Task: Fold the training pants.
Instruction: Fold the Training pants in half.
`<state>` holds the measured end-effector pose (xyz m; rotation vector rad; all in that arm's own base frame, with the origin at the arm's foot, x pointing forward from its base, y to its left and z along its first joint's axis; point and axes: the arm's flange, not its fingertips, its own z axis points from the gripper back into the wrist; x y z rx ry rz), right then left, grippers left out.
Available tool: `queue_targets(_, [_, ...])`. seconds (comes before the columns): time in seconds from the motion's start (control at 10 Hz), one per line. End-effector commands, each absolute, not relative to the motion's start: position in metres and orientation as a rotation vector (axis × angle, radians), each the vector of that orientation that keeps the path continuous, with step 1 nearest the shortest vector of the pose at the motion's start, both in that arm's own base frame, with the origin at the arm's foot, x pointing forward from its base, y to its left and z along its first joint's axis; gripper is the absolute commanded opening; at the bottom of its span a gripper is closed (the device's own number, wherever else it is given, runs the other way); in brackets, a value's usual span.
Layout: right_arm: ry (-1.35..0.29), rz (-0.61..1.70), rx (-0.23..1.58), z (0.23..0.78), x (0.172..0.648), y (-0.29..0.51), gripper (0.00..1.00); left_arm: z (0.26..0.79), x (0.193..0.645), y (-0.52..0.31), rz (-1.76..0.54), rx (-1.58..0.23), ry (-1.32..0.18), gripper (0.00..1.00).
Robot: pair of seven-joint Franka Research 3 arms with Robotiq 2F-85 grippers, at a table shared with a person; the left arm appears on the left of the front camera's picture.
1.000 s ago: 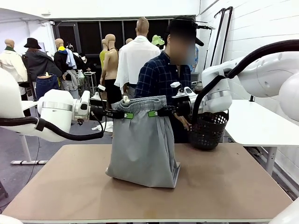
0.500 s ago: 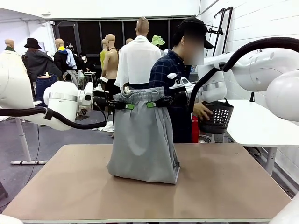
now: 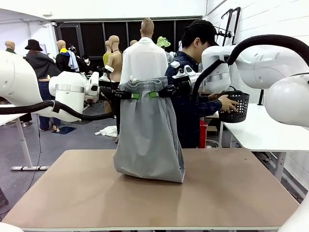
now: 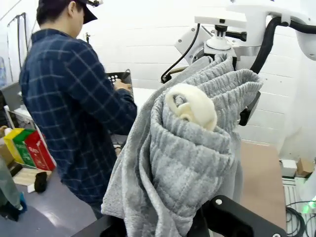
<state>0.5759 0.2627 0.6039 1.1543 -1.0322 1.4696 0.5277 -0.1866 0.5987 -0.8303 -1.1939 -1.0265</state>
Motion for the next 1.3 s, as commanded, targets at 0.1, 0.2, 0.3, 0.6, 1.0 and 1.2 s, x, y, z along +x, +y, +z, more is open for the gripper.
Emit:
queue_targets(0.1, [-1.045,1.615,1.169,0.636,0.610,0.278,0.00,0.624,0.539,-0.202,-0.957,-0.673,-1.252,0.00])
queue_targets(0.2, [-1.059,1.641,1.154,0.643,0.616,0.277,0.00,0.625,0.535,-0.202,-0.941,-0.632,-1.291,0.00])
queue_targets(0.3, [-1.046,1.631,1.136,0.644,0.619,0.274,0.00,0.622,0.532,-0.200,-0.938,-0.613,-1.298,0.00])
queue_targets(0.6, [-1.070,1.582,1.136,0.631,0.601,0.272,0.00,0.627,0.534,-0.197,-0.950,-0.652,-1.284,0.00])
queue_targets(1.0, [-1.058,1.597,1.082,0.623,0.612,0.271,0.00,0.623,0.533,-0.197,-0.944,-0.641,-1.280,0.00])
queue_targets(1.2, [-1.062,1.640,1.015,0.638,0.640,0.274,0.00,0.636,0.540,-0.204,-0.950,-0.638,-1.290,0.00])
